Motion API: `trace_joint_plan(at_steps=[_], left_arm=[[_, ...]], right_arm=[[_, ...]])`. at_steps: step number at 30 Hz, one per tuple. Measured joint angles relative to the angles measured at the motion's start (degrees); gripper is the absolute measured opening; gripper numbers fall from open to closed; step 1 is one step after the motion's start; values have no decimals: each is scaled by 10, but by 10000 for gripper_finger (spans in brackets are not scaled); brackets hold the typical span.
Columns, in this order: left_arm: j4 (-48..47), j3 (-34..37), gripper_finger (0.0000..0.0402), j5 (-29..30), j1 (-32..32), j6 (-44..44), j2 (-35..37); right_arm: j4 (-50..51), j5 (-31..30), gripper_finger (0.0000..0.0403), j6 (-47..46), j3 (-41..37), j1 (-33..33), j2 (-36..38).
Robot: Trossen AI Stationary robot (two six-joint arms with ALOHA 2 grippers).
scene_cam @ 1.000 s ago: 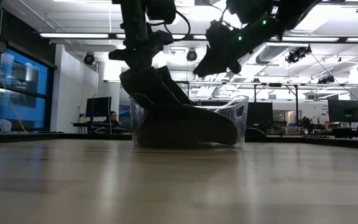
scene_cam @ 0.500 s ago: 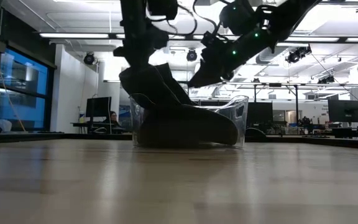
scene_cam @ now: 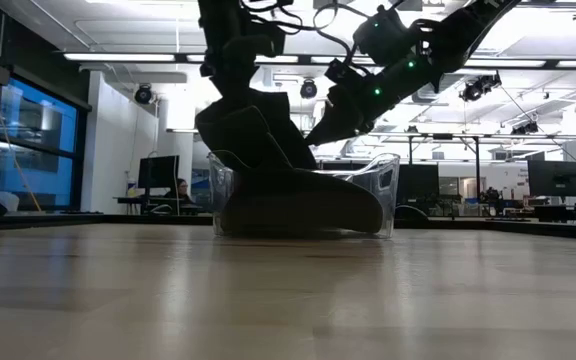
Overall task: Pick & Place hat
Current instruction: Put the black cap into the bottom transparent bin
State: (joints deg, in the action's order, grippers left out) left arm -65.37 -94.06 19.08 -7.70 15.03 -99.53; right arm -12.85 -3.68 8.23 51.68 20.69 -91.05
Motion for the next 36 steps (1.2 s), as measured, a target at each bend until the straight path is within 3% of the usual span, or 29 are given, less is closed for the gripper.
trace_joint_plan(at_steps=[10, 19, 23, 33, 36], left_arm=[[4, 0, 0, 8, -1, -9, 0], [4, 0, 0, 9, -1, -1, 0], [4, 0, 0, 10, -1, 3, 0], [4, 0, 0, 11, -1, 3, 0], [5, 0, 0, 11, -2, 5, 0]], right_arm=[[-16, 41, 236, 28, 0, 17, -13], [-89, 55, 230, 14, 0, 18, -54], [-97, 55, 188, 8, 0, 18, -54], [-95, 67, 20, 7, 0, 18, -50], [-97, 75, 12, 4, 0, 18, -50]])
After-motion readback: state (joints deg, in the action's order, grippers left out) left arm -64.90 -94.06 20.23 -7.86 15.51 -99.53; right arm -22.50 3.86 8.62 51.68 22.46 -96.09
